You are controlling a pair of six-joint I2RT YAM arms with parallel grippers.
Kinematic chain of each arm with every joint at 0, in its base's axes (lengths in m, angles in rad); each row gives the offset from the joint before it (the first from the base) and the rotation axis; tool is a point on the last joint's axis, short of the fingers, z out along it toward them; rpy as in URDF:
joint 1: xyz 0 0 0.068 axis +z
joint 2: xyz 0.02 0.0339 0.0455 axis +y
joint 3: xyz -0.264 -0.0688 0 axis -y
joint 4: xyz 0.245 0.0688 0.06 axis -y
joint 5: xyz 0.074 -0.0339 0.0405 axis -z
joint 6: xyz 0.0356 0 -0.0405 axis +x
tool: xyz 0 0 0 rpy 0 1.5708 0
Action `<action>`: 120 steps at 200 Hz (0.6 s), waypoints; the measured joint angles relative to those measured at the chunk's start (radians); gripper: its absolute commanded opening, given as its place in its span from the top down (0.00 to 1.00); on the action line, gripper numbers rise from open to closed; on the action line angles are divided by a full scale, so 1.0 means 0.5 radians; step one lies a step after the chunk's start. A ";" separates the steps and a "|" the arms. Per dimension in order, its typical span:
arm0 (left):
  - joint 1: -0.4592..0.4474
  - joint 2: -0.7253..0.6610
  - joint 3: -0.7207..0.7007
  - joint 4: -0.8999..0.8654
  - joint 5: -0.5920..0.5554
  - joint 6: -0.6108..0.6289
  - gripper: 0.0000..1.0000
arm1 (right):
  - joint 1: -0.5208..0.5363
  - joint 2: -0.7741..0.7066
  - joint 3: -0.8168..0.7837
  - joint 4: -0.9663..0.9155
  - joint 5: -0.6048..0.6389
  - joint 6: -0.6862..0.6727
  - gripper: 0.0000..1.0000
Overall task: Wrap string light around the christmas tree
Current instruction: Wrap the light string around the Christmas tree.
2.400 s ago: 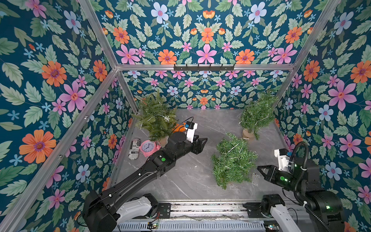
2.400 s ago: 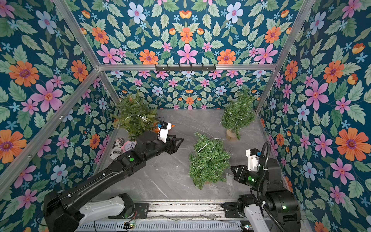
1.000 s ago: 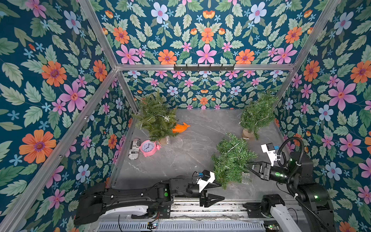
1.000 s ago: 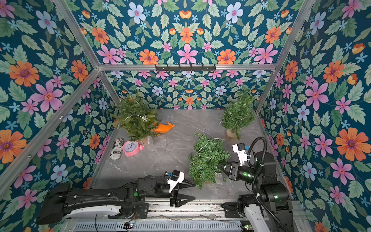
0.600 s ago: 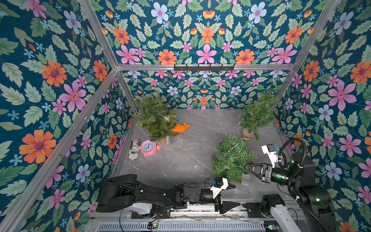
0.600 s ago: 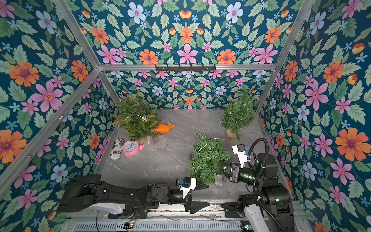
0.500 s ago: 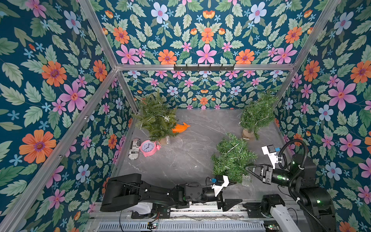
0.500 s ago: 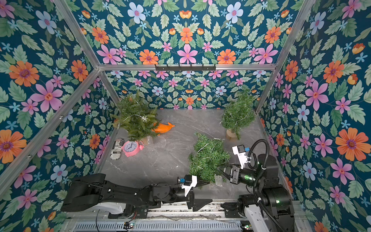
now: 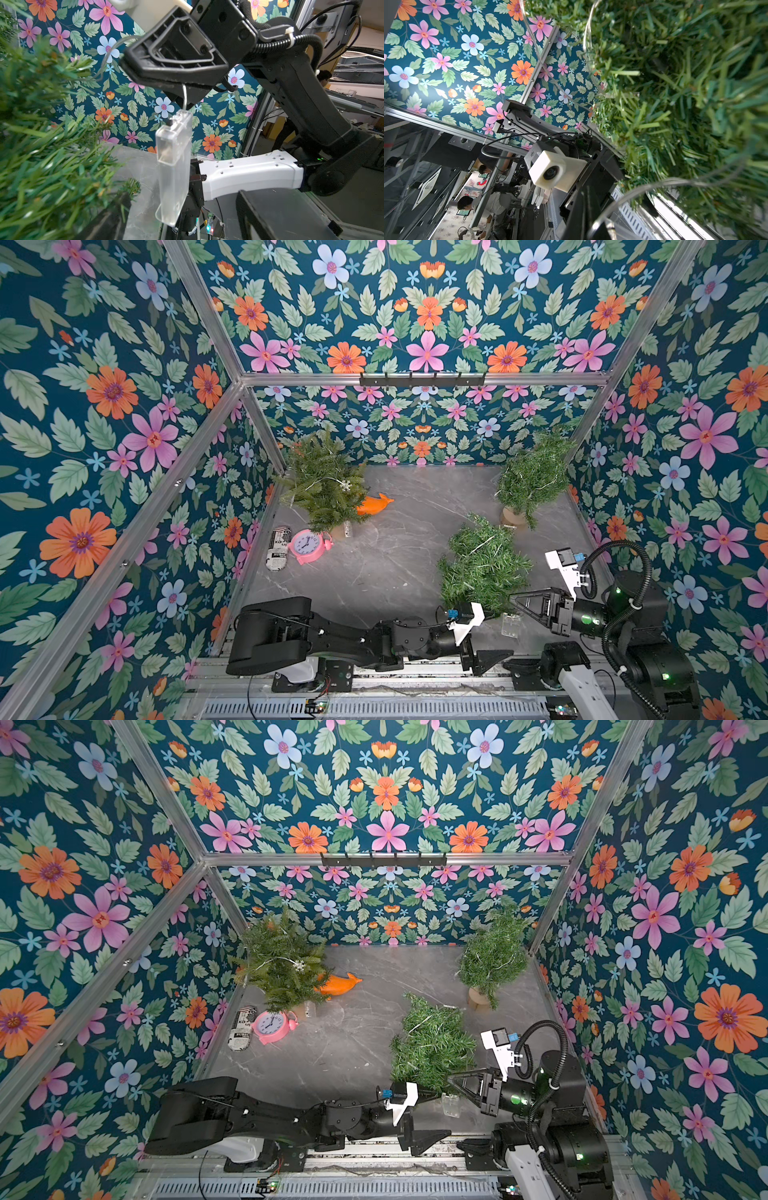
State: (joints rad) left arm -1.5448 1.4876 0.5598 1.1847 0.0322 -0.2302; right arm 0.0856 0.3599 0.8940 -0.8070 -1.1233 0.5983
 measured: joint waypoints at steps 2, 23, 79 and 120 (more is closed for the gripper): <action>0.000 0.001 0.001 0.002 0.000 0.000 0.19 | 0.000 -0.002 -0.001 0.003 -0.002 0.000 1.00; 0.001 0.032 0.054 0.026 0.034 -0.001 0.22 | 0.000 -0.014 -0.018 0.024 -0.016 0.008 1.00; 0.001 0.130 0.140 0.088 0.208 -0.077 0.38 | 0.000 -0.032 -0.055 0.056 -0.035 0.053 1.00; 0.001 0.137 0.142 0.108 0.246 -0.116 0.57 | 0.000 -0.035 -0.080 0.089 -0.035 0.074 1.00</action>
State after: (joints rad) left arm -1.5444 1.5558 0.6308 1.2385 0.1551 -0.2882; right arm 0.0856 0.3424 0.8539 -0.7628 -1.1408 0.6353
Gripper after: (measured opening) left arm 0.484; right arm 0.049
